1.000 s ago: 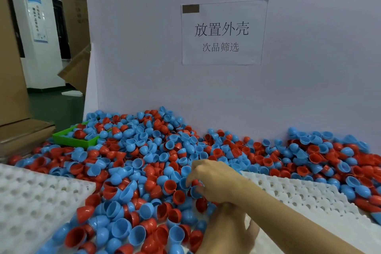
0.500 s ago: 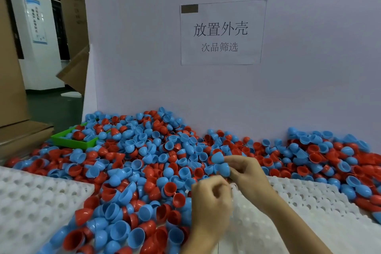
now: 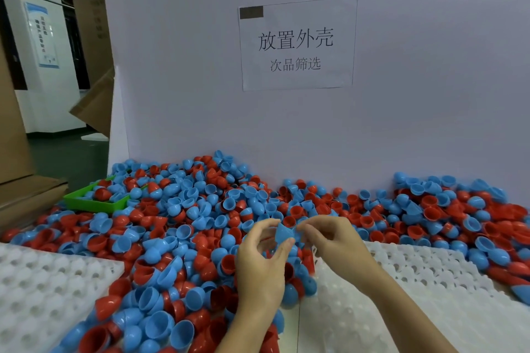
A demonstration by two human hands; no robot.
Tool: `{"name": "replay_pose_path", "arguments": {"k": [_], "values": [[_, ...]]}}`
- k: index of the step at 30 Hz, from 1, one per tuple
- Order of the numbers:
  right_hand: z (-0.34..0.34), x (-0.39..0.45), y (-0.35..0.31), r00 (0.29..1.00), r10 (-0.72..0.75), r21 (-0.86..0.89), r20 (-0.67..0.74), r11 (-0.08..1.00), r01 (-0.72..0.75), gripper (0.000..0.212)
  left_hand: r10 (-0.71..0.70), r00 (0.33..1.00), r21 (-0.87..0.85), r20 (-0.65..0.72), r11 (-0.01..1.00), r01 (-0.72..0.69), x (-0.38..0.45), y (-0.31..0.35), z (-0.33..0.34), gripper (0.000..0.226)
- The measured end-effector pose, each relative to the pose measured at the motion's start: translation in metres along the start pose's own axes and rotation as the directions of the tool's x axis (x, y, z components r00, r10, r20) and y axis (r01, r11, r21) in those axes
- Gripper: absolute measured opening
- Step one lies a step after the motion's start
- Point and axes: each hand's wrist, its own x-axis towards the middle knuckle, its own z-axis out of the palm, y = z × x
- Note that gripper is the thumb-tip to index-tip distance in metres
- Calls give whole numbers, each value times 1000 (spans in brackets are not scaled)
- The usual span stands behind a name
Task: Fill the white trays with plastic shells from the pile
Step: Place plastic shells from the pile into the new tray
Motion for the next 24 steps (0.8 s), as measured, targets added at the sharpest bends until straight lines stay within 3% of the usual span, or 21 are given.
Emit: {"name": "replay_pose_path", "arguments": {"k": [4, 7, 10, 12, 15, 20, 22, 24], "values": [[-4, -1, -8, 988, 21, -5, 152, 1000, -20, 14, 199, 979, 143, -38, 971, -192, -1, -11, 4, 33], [-11, -2, -8, 970, 100, 83, 221, 989, -120, 13, 180, 981, 209, 74, 959, -191, -8, -7, 4, 34], [-17, -3, -7, 946, 122, 160, 300, 971, -176, 17, 235, 967, 237, 94, 939, -251, -6, -7, 4, 42], [-21, -5, -7, 942, 107, 108, 318, 983, -148, 14, 253, 957, 265, 145, 921, -284, -6, -8, 4, 44], [-21, -4, -4, 963, 88, -48, 254, 996, -78, 15, 255, 935, 318, 248, 890, -327, -7, -10, 6, 38], [-37, 9, 6, 974, 143, -234, -178, 955, -183, 15, 227, 953, 433, 201, 852, -295, -5, -14, 0, 36], [-48, 18, 11, 972, 137, -355, -192, 913, -199, 11, 239, 957, 485, 162, 825, -289, -1, -15, -6, 34], [-52, 29, 13, 981, 158, -511, -112, 838, -193, 10, 245, 959, 530, 139, 800, -281, 3, -16, -12, 32]]}}
